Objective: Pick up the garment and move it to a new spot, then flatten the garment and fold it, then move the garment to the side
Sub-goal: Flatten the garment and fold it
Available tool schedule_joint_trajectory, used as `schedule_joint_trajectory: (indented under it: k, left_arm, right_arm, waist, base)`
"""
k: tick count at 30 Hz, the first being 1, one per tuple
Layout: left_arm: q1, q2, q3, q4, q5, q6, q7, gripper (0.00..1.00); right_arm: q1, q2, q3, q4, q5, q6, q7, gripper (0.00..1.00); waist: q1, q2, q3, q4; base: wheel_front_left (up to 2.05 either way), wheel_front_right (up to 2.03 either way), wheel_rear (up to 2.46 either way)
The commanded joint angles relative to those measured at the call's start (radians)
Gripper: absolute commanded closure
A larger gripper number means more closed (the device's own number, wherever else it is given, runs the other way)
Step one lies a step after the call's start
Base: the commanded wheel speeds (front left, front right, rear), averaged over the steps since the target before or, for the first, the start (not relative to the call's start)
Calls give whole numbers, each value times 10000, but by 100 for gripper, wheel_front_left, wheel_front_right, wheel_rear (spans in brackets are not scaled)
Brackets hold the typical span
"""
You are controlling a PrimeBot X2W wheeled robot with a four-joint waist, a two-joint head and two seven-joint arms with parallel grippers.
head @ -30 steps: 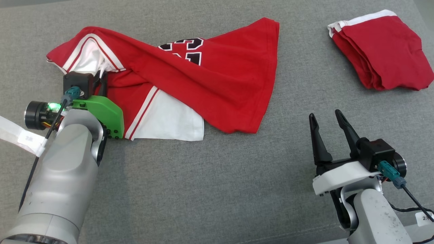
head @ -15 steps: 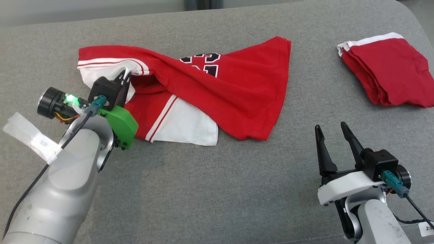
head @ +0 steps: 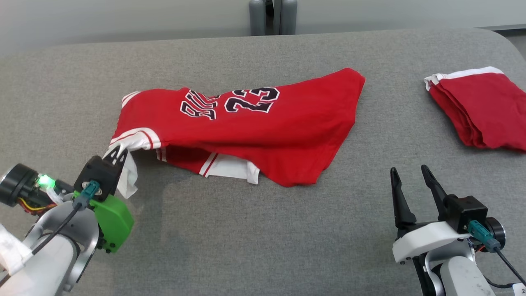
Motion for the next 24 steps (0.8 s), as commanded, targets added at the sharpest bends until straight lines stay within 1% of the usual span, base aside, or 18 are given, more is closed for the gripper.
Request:
schedule_joint_trajectory:
  k: [1, 2, 5, 8, 12, 15, 16, 18, 24]
  left_arm:
    - [427, 240, 82, -606, -97, 194, 280, 100]
    - [687, 407, 129, -1132, -125, 329, 527, 100]
    - [1217, 498, -14, -1961, -268, 458, 973, 100]
    - [1492, 116, -426, -2002, -374, 321, 1103, 100]
    - [1372, -658, -835, -1011, -529, 201, 683, 100]
    - [1140, -1365, -928, -6, -686, 292, 94, 100]
    - [1084, -1515, -947, 274, -688, 323, -78, 100]
    - [1031, -1963, -889, 871, -891, 388, -496, 100]
    - [869, -2995, -689, 2380, -1361, 543, -1565, 100]
  right_arm:
    - [152, -26, -24, 30, -85, -16, -31, 0]
    - [149, -26, -21, 29, -99, -16, -31, 0]
    - [139, -26, 36, 63, -105, -16, -31, 0]
    - [29, -26, 157, 107, -64, -16, -31, 0]
    - [-92, -26, 316, 144, -9, -16, -31, 0]
    - [-78, -32, 299, 116, -20, -16, -31, 0]
    - [-57, -27, 296, 115, -35, -16, -31, 0]
    - [-11, -24, 259, 107, -72, -16, -31, 0]
    - [77, -26, 211, 154, -92, -16, -31, 0]
  waist:
    - [1, 0, -132, 115]
    - [1, 0, -144, 136]
    - [1, 0, -163, 164]
    - [1, 0, -168, 113]
    - [1, 0, -149, -40]
    - [1, 0, -144, -181]
    - [1, 0, -147, -212]
    - [1, 0, -156, -260]
    - [1, 0, -216, -303]
  base:
    - [0, 0, 0]
    - [0, 0, 0]
    - [0, 0, 0]
    - [0, 0, 0]
    - [0, 0, 0]
    - [0, 0, 0]
    - [0, 0, 0]
    - [0, 0, 0]
    - [0, 0, 0]
